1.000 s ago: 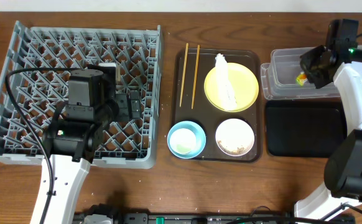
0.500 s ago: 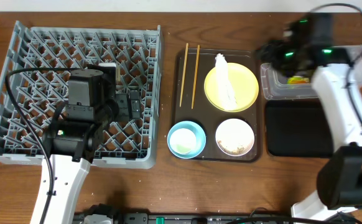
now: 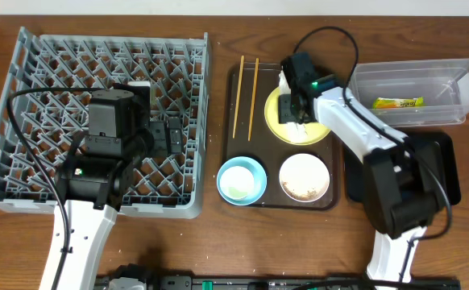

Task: Sort waste into correct bins and load items into the dishwasher
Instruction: 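Carry the wrapper and napkin right and release into the clear bin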

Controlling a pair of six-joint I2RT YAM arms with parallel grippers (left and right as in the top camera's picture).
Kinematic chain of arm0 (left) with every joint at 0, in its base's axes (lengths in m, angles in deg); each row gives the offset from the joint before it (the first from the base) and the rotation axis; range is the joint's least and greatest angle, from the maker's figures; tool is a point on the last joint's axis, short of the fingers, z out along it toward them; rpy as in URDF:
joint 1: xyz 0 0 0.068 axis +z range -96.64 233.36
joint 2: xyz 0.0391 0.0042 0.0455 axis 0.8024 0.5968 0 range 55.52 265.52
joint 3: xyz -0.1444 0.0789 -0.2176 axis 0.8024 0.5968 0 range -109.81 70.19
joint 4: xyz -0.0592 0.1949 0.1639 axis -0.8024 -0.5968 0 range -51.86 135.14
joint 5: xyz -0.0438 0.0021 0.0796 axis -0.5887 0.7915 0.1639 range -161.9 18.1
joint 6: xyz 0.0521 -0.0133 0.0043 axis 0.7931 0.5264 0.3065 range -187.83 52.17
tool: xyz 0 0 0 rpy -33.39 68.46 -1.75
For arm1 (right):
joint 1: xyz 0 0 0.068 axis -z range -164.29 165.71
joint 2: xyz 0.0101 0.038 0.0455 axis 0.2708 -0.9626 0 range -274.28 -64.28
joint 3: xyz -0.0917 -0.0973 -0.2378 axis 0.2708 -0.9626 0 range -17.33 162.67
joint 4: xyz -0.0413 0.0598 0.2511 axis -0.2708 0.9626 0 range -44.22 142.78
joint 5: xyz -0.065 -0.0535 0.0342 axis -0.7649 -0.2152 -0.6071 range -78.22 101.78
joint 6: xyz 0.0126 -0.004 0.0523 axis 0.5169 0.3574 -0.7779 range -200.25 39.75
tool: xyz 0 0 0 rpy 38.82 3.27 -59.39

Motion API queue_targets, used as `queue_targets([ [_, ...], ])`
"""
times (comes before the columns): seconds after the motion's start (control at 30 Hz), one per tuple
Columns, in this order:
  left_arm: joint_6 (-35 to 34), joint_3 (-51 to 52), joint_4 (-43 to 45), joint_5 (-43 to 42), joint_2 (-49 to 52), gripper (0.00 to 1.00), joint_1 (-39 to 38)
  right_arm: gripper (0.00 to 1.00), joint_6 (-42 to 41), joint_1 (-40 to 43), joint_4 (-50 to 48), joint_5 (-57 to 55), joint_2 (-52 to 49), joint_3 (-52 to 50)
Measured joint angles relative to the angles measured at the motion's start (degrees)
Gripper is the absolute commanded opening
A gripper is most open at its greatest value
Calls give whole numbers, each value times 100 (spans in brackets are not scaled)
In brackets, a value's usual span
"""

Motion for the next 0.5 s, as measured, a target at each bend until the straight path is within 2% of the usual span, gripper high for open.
queue_targets([
  [0.03,0,0,2,0,0,98,0,52,-61,4,-4,-35,-87,-2],
  [0.07,0,0,2,0,0,98,0,41,-105,9,-2,-48,-186,-7],
  [0.1,0,0,0,0,2,98,0,18,-153,9,-2,-31,-258,-9],
  [0.13,0,0,2,0,2,98,0,4,-170,9,-13,20,-313,-9],
  [0.17,0,0,2,0,2,98,0,1,-208,9,-13,87,-315,-2],
  [0.4,0,0,2,0,2,98,0,1,-267,66,160,267,-133,-17],
  [0.5,0,0,0,0,2,98,0,1,-267,210,155,437,365,-72],
])
